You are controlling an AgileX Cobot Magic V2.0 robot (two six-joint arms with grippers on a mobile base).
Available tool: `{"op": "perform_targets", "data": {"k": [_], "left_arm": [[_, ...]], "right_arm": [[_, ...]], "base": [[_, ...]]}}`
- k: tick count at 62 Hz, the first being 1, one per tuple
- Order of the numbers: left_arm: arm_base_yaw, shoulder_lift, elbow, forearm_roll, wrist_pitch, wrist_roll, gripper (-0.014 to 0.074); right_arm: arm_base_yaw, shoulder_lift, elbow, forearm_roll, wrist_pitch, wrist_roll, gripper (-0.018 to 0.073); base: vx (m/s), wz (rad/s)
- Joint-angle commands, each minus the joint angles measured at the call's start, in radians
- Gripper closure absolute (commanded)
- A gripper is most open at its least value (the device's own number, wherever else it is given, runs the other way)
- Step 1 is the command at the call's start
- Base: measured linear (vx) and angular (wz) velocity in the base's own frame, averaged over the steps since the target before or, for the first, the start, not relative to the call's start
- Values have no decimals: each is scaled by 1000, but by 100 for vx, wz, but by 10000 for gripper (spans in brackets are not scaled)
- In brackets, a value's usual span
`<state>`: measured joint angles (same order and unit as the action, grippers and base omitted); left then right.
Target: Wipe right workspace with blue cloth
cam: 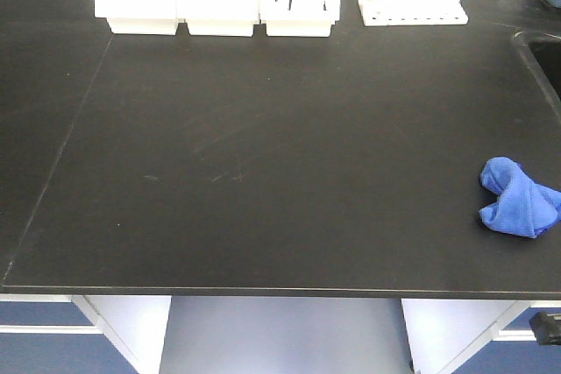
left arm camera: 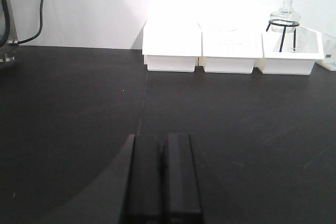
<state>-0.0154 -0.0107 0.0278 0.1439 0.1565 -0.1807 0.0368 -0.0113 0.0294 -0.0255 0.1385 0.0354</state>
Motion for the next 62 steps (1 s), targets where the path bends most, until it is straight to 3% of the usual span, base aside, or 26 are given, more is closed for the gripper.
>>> {"op": "perform_targets", "data": {"k": [1,62], "left_arm": [[4,-16,31,1,-80,-8,602],[4,-16,31,1,-80,-8,602]], "right_arm": [[-7,-4,20,-4,-79,-6,564],[-7,-4,20,-4,-80,-6,564]], "base": [[0,0],[0,0]]}}
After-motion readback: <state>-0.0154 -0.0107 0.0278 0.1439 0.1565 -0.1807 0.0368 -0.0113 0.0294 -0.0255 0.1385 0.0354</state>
